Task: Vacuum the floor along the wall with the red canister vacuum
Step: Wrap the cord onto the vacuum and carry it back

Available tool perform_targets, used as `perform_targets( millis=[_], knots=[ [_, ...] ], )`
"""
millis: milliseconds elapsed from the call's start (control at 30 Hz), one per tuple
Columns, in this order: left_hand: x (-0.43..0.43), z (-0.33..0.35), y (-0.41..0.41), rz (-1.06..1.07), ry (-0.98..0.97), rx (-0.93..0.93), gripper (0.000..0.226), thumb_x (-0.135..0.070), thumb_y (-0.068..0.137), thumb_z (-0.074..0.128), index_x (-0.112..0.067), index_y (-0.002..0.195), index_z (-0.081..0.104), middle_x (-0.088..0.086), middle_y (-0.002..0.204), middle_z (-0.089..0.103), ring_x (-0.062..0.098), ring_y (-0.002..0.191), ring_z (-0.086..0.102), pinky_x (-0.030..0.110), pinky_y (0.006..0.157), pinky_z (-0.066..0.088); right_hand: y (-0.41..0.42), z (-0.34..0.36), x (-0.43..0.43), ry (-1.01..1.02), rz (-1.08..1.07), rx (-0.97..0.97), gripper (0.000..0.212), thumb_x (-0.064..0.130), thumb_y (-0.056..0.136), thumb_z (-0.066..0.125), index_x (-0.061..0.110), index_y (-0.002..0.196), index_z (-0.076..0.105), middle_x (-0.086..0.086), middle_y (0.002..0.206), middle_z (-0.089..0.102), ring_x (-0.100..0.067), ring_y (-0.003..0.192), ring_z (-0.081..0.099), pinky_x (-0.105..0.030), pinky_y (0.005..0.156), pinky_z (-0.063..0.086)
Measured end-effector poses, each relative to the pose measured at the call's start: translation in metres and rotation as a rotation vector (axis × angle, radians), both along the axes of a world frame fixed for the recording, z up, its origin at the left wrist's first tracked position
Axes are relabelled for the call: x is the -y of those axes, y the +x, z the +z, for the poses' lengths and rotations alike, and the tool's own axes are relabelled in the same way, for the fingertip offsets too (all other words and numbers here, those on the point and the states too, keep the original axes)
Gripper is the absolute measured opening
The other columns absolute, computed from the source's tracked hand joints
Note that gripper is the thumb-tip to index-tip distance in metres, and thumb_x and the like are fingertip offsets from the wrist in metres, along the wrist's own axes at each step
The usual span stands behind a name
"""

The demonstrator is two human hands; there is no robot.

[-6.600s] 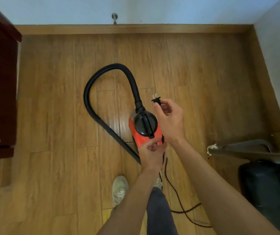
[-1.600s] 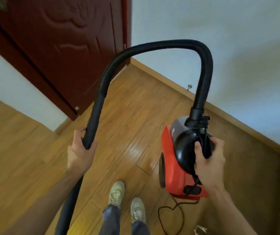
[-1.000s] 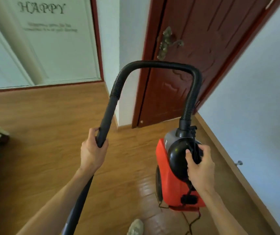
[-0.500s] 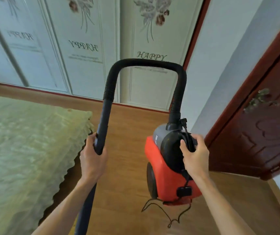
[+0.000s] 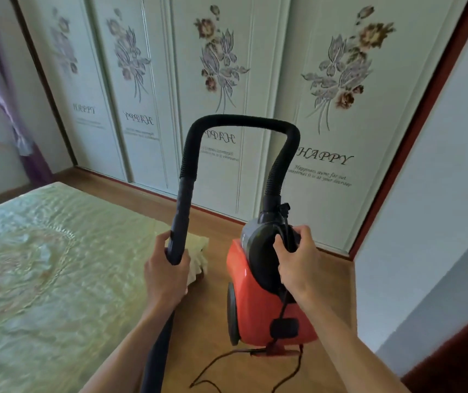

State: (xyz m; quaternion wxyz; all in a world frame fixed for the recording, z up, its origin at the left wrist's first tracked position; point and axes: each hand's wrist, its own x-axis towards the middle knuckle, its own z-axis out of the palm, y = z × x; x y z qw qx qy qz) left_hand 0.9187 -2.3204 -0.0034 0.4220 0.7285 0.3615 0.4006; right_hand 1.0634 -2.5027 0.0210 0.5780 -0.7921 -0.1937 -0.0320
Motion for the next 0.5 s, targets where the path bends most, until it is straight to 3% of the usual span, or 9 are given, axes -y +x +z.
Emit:
perform_targets(
  millis=[100, 300, 433, 500],
  knots=[
    [-0.019, 0.005, 0.029, 0.064, -0.006, 0.000, 0.043, -0.011, 0.086, 0.070, -0.022, 0.125, 0.054, -0.011, 0.077, 0.061, 0.013, 0.067, 0.065, 0.030, 0.061, 0.049, 0.041, -0.001, -0.033, 0.042, 0.071, -0.030, 0.018, 0.029, 0.098, 0.063, 0.024, 0.104, 0.047, 0.001, 0.072, 0.055, -0.018, 0.051, 0.050, -0.023, 0.047, 0.038],
    [-0.059, 0.002, 0.074, 0.144, -0.009, 0.007, 0.044, -0.013, 0.086, 0.071, -0.023, 0.125, 0.054, -0.003, 0.081, 0.064, 0.018, 0.069, 0.064, 0.031, 0.062, 0.048, 0.104, -0.004, -0.092, 0.045, 0.155, -0.014, 0.020, 0.031, 0.096, 0.064, 0.035, 0.092, 0.045, -0.001, 0.079, 0.059, -0.015, 0.056, 0.049, -0.025, 0.053, 0.041],
    [-0.103, -0.003, 0.110, 0.170, -0.024, 0.013, 0.045, -0.014, 0.086, 0.072, -0.023, 0.126, 0.053, 0.003, 0.093, 0.067, 0.024, 0.074, 0.066, 0.028, 0.061, 0.050, 0.142, -0.006, -0.138, 0.037, 0.199, -0.007, 0.016, 0.029, 0.097, 0.065, 0.029, 0.096, 0.049, -0.007, 0.085, 0.063, -0.017, 0.056, 0.050, -0.024, 0.050, 0.041],
    [-0.128, -0.003, 0.134, 0.166, -0.036, 0.017, 0.043, -0.013, 0.086, 0.071, -0.022, 0.124, 0.053, 0.006, 0.093, 0.068, 0.025, 0.073, 0.066, 0.035, 0.064, 0.055, 0.163, -0.006, -0.161, 0.046, 0.196, 0.008, 0.017, 0.029, 0.096, 0.065, 0.029, 0.094, 0.049, -0.005, 0.082, 0.063, -0.020, 0.058, 0.052, -0.026, 0.053, 0.043]
  ],
)
